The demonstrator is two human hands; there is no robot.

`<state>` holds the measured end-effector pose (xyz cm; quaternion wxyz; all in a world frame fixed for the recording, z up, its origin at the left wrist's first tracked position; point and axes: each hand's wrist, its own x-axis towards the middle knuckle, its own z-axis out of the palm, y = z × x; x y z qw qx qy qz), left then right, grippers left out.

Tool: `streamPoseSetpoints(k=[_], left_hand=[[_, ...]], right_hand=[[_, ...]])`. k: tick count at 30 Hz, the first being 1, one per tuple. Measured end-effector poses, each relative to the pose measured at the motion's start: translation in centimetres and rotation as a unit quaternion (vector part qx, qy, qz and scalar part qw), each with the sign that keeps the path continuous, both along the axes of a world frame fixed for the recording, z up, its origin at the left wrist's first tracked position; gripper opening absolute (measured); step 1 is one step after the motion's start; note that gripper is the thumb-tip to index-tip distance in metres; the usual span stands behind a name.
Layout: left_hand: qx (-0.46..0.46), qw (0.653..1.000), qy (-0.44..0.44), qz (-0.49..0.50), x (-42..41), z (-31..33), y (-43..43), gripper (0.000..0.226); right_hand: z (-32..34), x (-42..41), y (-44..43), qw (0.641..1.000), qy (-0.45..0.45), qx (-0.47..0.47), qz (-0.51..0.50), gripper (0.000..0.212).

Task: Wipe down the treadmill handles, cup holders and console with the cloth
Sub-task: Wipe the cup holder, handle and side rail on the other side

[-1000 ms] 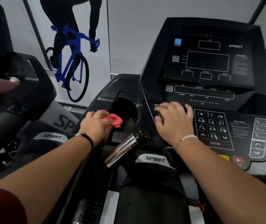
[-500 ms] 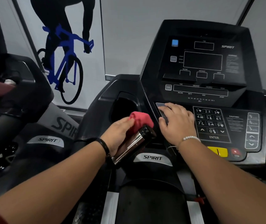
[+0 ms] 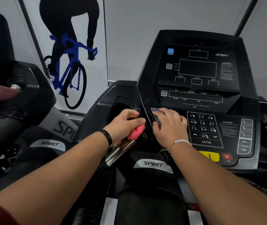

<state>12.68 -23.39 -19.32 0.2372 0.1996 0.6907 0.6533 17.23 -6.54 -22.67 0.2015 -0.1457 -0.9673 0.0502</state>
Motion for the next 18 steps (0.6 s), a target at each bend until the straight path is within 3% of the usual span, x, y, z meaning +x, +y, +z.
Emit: streamPoseSetpoints(k=[4, 8, 11, 13, 14, 18], left_hand=[[-0.098, 0.986, 0.022, -0.131, -0.2, 0.7, -0.2, 0.017], [-0.174, 0.968, 0.065, -0.167, -0.2, 2.1, -0.2, 0.012], [-0.185, 0.954, 0.201, -0.126, 1.0, 1.0, -0.8, 0.012], [-0.157, 0.923, 0.345, -0.061, 1.6, -1.1, -1.7, 0.027], [-0.126, 0.922, 0.362, -0.048, 1.8, -1.9, -2.1, 0.039], [-0.072, 0.983, 0.117, -0.121, -0.2, -2.1, -2.4, 0.081]], right_hand=[[-0.1, 0.0, 0.2, 1.0, 0.001, 0.009, 0.005, 0.04], [-0.2, -0.1, 0.0, 1.0, 0.011, 0.011, 0.001, 0.039], [-0.2, -0.1, 0.1, 1.0, 0.017, 0.004, 0.006, 0.038], [-0.2, 0.0, 0.1, 1.0, 0.019, 0.003, 0.009, 0.038], [-0.2, -0.1, 0.0, 1.0, 0.02, 0.004, 0.009, 0.039], [-0.3, -0.2, 0.1, 1.0, 0.025, 0.011, 0.006, 0.038]])
